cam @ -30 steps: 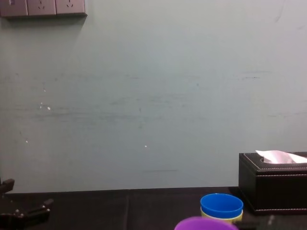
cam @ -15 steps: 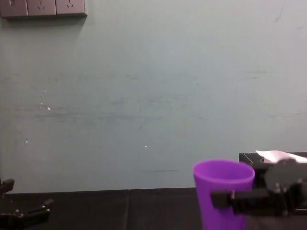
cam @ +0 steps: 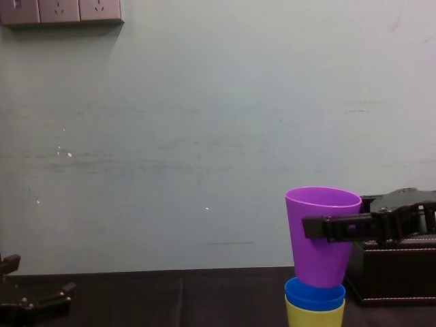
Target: Stack the three plastic cups sequentially using one hand.
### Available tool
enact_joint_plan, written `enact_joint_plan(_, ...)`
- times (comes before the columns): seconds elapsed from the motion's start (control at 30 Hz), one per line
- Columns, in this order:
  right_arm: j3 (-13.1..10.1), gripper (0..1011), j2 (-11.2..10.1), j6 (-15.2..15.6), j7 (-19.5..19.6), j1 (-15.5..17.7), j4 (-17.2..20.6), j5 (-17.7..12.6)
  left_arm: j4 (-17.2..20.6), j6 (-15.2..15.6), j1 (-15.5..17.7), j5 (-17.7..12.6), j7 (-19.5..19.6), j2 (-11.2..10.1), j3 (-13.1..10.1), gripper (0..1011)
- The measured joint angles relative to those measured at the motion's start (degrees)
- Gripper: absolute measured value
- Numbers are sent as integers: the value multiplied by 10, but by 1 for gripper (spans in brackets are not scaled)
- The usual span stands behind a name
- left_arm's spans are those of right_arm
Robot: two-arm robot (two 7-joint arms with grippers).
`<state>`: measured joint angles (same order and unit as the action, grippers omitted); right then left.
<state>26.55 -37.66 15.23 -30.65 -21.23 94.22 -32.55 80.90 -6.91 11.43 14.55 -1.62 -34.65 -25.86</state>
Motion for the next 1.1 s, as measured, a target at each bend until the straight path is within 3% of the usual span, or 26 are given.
enact_joint_plan(0.73, 31, 728, 55, 5, 16, -64, -107, 37, 0, 0, 0, 0, 0, 0, 0, 1011)
enact_joint_plan(1.1, 31, 728, 63, 5, 13, -67, -121, 44, 0, 0, 0, 0, 0, 0, 0, 1011)
